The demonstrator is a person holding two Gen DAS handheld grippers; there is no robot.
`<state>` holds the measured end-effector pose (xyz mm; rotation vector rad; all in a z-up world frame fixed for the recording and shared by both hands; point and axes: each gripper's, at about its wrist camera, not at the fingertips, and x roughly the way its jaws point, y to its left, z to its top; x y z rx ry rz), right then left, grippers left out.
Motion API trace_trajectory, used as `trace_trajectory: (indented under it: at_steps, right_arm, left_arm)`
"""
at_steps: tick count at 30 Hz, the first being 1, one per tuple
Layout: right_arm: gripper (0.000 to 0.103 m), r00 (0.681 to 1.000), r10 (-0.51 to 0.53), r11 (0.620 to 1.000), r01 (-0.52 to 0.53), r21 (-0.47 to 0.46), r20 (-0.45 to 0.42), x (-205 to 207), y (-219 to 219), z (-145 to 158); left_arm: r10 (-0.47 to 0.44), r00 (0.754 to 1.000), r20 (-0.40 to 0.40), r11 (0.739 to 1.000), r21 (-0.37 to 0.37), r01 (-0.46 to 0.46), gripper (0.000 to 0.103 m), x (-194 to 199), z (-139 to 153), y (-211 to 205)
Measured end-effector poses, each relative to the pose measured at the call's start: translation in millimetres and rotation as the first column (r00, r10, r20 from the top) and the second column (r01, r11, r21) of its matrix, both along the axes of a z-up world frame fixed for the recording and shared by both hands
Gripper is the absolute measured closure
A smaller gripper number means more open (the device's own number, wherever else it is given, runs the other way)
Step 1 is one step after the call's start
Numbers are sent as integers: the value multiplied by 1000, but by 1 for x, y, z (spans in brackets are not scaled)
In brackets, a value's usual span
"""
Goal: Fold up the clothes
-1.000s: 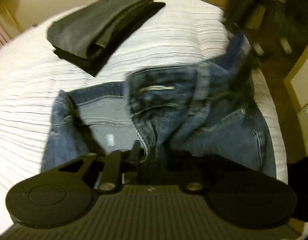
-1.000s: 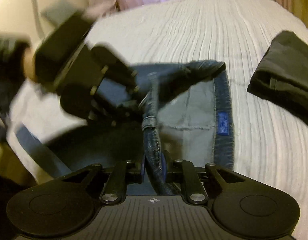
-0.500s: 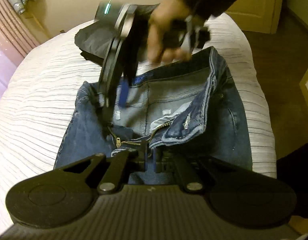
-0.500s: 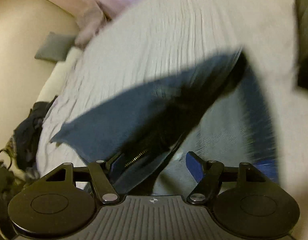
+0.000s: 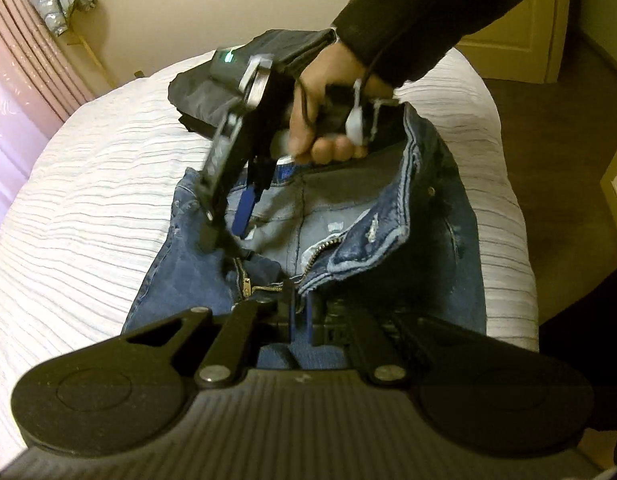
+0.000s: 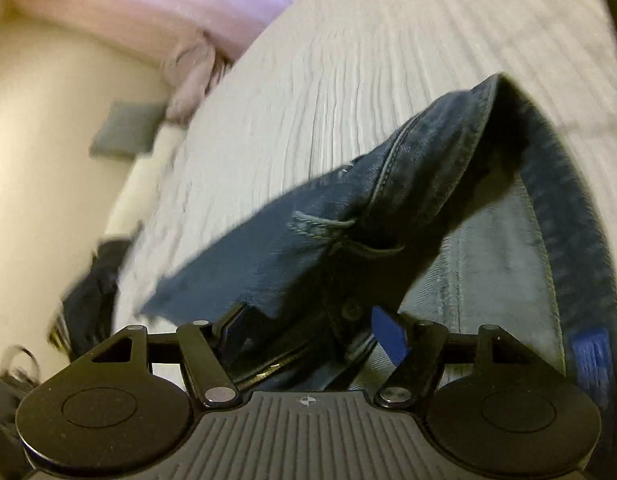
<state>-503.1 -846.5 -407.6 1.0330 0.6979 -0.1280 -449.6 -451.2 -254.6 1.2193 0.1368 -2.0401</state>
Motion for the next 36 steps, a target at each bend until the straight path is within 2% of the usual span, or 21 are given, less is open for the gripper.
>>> trace_trajectory:
  at_steps: [3,6,10,13,19,25,28,32,34,35,36]
  right_arm:
    - [31,997,59,996,-62,-67,-48,20,4,-12]
    - [31,993,97,993,-101,-58,-65,33,10,-23]
    - [31,996,90,994,-89,64,-13,33,7,-26]
    - [31,978,203,973,-207,105,53,32,8,-14]
    - [31,995,98,995,-98,-13,0,11,-10,-8]
    - [31,996,-50,999,51,-10,79,-7,-21,-14]
    - [31,996,-45,999,47,-25,83,3,-21,-21]
    - [31,996,23,999,-19,-44,91,39,-18,-31]
    - [31,996,38,999,-37,-13,85,50,-19,-36]
    - [37,996,41,999,-42,8,84,52,-20,-38]
    - [50,996,36,999,-38,13,80,53,-20,-36]
  left_arm:
    - [13,1000,8,1000,15,-13,101,4,-4,2]
    - [24,1000,7,999,37,-24,101,9,-10,3]
    - [44,999,9,997,64,-45,101,16,-15,7]
    - [59,998,5,995,78,-59,101,22,-18,11]
    - [72,997,0,993,96,-72,103,26,-23,10]
    - [115,993,22,987,107,-116,103,42,-25,10]
    - [130,991,18,986,105,-131,103,44,-25,8]
    - [123,992,13,987,99,-123,103,39,-24,7]
    - [110,994,10,989,95,-110,103,34,-24,6]
    - [103,995,8,990,92,-104,103,32,-23,6]
    - [96,995,4,991,89,-96,103,30,-22,5]
